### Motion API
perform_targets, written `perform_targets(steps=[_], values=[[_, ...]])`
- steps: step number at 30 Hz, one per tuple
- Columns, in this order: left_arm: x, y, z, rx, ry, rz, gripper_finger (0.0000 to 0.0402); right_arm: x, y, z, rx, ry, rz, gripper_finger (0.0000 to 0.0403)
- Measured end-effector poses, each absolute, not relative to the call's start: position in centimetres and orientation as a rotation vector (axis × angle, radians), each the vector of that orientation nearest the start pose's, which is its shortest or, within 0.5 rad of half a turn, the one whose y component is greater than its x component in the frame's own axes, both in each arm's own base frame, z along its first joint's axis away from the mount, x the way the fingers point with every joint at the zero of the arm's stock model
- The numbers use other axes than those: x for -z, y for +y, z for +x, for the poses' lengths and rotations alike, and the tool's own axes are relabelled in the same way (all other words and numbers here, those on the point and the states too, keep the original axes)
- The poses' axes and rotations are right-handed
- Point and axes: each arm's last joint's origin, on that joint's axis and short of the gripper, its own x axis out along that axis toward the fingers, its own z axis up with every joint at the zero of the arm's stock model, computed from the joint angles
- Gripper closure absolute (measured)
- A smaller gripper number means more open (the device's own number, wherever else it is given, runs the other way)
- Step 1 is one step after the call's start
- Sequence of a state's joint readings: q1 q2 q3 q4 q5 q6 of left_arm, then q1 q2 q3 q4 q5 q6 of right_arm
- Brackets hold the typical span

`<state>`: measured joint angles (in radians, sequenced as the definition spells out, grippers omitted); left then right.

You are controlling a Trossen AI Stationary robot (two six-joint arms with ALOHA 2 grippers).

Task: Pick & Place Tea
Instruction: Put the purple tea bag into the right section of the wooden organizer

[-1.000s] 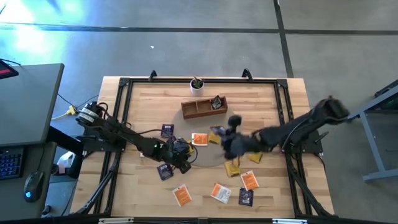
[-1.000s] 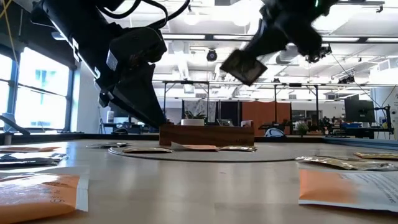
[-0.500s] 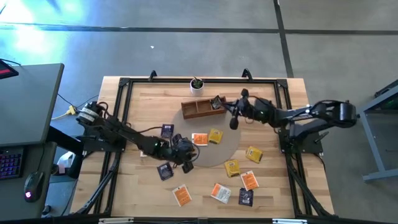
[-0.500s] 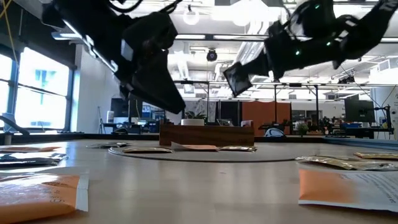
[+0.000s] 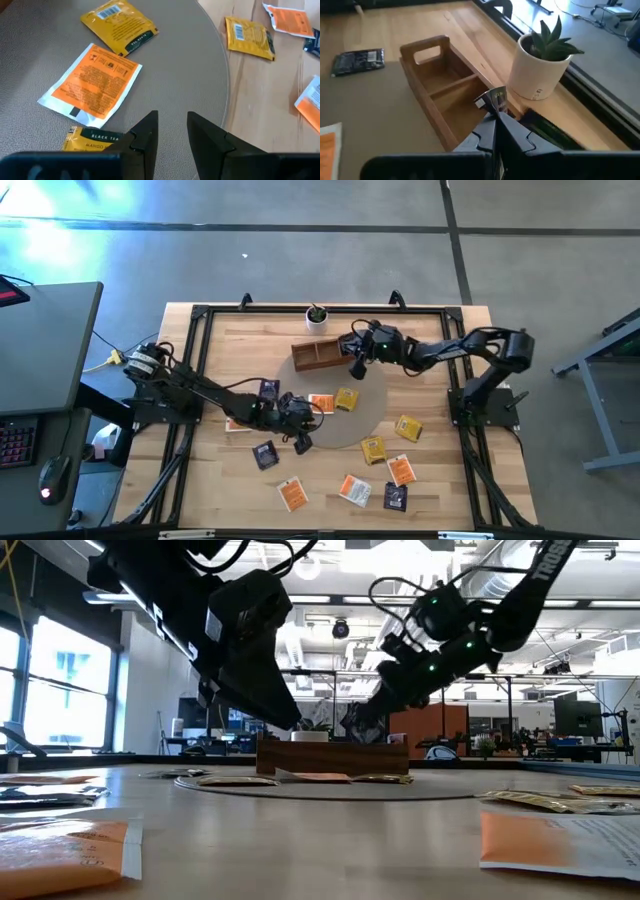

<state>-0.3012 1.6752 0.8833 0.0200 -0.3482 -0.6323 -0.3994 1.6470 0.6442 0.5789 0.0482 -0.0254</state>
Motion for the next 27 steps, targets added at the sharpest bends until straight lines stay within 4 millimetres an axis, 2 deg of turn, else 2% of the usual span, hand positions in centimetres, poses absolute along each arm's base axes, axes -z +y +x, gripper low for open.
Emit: perform_targets(steps=[10,23,27], values=[[-16.7,-8.9,31.8,-0.251,0.703,-0.367,0.0299,-14.5,-13.7,28.1,0.495,0.487,0.069,0.0385],[-16.7,-8.9,31.7,-0.26,0.706,-0.384,0.0299,-14.7,-13.8,27.9,0.496,0.503,0.013,0.0296],[-16.7,-8.9,31.7,-0.26,0.706,-0.384,0.0299,-16.1,-13.9,27.7,0.554,0.462,-0.015,0.0278]])
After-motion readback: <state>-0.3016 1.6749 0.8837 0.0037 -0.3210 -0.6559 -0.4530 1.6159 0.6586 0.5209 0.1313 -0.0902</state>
